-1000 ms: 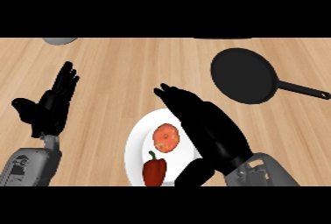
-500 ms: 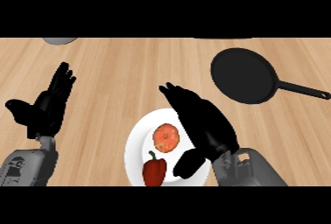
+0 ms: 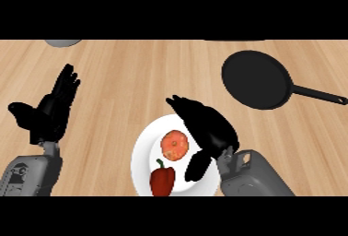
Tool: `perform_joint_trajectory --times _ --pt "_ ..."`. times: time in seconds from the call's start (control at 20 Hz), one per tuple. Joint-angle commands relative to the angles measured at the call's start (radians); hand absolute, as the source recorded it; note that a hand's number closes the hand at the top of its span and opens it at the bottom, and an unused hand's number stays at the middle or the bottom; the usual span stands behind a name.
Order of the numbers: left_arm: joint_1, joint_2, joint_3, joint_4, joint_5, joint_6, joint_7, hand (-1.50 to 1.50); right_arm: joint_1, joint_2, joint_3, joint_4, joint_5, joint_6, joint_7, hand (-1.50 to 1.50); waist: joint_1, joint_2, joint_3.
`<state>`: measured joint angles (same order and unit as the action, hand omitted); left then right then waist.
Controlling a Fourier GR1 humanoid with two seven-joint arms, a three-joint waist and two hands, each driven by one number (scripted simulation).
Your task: Pick the squash from the plate and place it in the pan
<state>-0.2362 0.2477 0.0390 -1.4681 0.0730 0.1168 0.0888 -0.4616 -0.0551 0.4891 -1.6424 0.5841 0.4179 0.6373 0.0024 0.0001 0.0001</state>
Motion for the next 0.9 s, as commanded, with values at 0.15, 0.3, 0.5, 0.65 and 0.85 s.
perform_joint_trajectory --times 0.15,0.3,0.5,0.65,0.85 --pt "0.059 0.006 0.032 -0.059 -0.007 -0.038 -0.002 0.0 0.039 0.028 0.007 0.043 0.085 0.042 -0.054 -1.5 0.0 -0.001 0.0" --pt "0.034 -0.021 0.035 -0.011 -0.025 -0.013 -0.04 0.0 -0.037 0.054 0.095 0.141 0.074 -0.036 0.01 -1.5 0.005 0.0 0.0" --pt "0.031 -0.03 0.0 -0.059 -0.038 -0.022 0.024 0.0 -0.028 0.034 0.059 0.148 0.164 0.066 0.008 -1.5 0.002 -0.001 0.0" --pt "0.038 -0.047 0.012 -0.014 -0.039 -0.031 -0.036 0.0 -0.072 0.055 0.097 0.187 0.119 0.066 0.087 -1.5 0.002 0.0 0.0" --pt "0.054 -0.015 0.072 0.003 0.005 -0.079 -0.07 0.0 -0.091 0.048 0.032 0.244 0.148 0.099 0.005 -1.5 0.002 0.0 0.0"
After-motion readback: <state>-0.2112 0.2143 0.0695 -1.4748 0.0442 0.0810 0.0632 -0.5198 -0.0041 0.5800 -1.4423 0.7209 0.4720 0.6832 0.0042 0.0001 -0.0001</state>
